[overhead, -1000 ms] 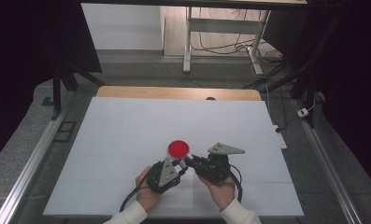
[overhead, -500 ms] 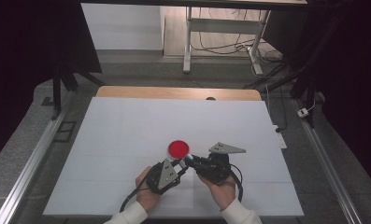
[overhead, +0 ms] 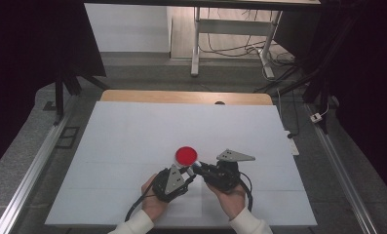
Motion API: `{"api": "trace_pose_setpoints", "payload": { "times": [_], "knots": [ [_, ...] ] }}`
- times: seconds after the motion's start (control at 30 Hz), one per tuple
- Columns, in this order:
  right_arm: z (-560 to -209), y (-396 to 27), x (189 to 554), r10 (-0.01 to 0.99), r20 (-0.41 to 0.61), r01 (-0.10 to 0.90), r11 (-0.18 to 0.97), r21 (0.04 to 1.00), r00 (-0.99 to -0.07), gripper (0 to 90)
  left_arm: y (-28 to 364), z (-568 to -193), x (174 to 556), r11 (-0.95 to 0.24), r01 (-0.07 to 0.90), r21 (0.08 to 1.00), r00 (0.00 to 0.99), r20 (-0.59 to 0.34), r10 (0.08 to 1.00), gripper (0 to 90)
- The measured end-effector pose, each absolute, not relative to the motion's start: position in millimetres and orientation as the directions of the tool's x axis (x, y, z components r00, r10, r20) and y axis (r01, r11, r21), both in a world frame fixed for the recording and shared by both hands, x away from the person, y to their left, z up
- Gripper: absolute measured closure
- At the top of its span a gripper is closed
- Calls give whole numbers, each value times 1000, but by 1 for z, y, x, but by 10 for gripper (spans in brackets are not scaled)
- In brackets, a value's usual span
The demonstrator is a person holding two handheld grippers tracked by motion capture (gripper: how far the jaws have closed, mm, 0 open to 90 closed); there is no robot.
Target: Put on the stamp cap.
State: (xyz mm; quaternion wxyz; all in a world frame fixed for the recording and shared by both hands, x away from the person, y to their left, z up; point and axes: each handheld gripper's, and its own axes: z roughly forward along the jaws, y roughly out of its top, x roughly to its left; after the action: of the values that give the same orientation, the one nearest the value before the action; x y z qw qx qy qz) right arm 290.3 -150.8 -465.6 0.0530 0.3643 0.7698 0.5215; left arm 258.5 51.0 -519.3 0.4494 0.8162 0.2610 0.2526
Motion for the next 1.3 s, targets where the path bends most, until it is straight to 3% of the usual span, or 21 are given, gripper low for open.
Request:
{"api": "trace_pose_setpoints", "payload": {
  "times": [0.47,0.8,1.3],
  "knots": [
    [-466,-156,294,612,281,481,188,856,-739,754,64,-516,264,-449,318,835,769,50,638,410],
    [-466,-161,298,609,253,461,210,862,-752,753,105,-506,249,-447,390,805,777,-27,629,401],
    [-466,-171,309,621,175,414,263,872,-764,753,195,-510,224,-343,488,803,662,-84,745,388]
  ]
}}
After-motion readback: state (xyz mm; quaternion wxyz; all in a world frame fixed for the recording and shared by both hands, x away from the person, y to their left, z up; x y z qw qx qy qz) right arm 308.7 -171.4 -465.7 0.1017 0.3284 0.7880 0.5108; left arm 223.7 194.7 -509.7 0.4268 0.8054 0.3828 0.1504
